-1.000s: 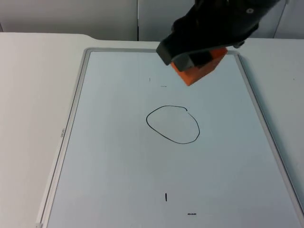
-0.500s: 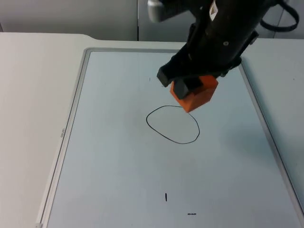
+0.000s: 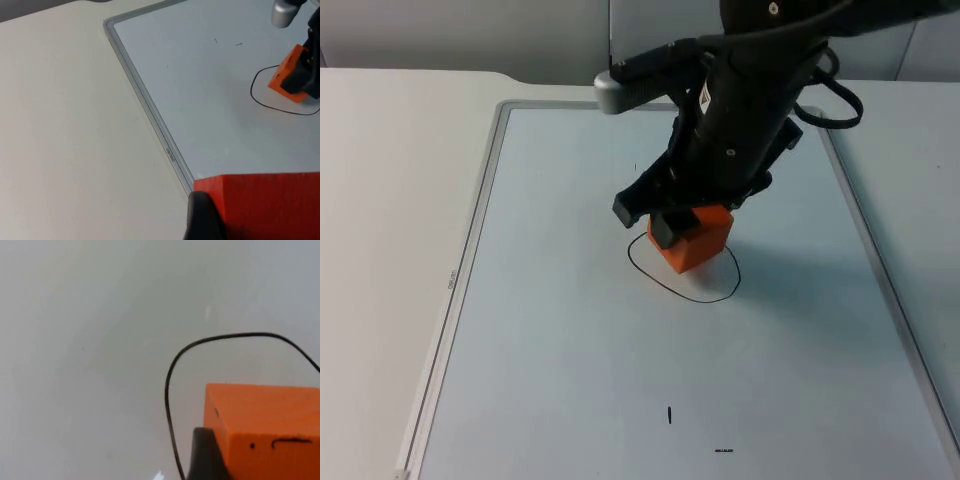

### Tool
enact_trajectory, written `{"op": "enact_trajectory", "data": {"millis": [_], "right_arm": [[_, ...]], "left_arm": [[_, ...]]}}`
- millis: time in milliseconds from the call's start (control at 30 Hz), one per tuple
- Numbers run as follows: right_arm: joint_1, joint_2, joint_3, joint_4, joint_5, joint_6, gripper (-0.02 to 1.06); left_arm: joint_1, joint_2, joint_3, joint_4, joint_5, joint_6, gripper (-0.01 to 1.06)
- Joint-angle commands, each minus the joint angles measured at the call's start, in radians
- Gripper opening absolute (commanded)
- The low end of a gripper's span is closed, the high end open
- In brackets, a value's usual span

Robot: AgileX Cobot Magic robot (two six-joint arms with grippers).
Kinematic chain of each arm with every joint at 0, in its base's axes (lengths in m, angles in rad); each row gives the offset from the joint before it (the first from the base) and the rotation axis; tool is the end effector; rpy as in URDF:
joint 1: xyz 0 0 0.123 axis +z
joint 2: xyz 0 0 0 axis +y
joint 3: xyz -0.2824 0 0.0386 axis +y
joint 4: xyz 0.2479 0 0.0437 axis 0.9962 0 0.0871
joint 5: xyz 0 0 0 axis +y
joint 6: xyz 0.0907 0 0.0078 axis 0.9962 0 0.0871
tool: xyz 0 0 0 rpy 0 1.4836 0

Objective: Pick up one cube with the left hand and another cube with the right hand. First place the cube in the right hand at the target position, then stack the cube in the left hand on top.

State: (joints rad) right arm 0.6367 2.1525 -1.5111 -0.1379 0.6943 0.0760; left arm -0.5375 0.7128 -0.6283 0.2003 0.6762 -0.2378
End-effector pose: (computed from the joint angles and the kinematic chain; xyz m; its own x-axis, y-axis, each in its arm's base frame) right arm 0.3595 0.2559 0.1385 -0.7439 -0.5875 -0.3185 -0.5923 0.8003 -0.0930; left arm 0.1204 -0.0585 0.3038 -0.5616 0.2416 -0.7914 0.3797 0.9250 0.0129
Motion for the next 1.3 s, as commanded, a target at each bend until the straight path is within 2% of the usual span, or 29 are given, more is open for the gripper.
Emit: {"op": "enact_trajectory", "data": {"millis": [0,200,667,1100,1167,1233,1267], "right_arm": [[-0.001,0.006,-0.018,0.011,0.012,-0.009,0.0],[-0.001,0.008,-0.017,0.008,0.053,-0.009,0.0],[-0.001,0.04,-0.017,0.005,0.021,-0.009,0.0],[-0.001,0.041,-0.017,0.006,0.035,-0.009,0.0],[-0.001,0.041,-0.017,0.004,0.035,-0.009,0.03],[-0.001,0.041,-0.017,0.004,0.035,-0.009,0.12],[-0.001,0.041,-0.017,0.004,0.035,-0.009,0.12]], "left_arm": [[-0.004,-0.006,0.003,-0.002,-0.018,-0.007,0.11],[-0.004,-0.006,0.003,-0.002,-0.018,-0.007,0.11],[-0.004,-0.006,0.003,-0.006,-0.018,-0.007,0.11],[-0.004,-0.006,0.003,-0.006,-0.018,-0.007,0.11],[-0.004,-0.006,0.003,-0.008,-0.018,-0.007,0.11],[-0.004,-0.006,0.003,-0.008,-0.018,-0.007,0.11],[-0.004,-0.006,0.003,-0.008,-0.018,-0.007,0.11]]}}
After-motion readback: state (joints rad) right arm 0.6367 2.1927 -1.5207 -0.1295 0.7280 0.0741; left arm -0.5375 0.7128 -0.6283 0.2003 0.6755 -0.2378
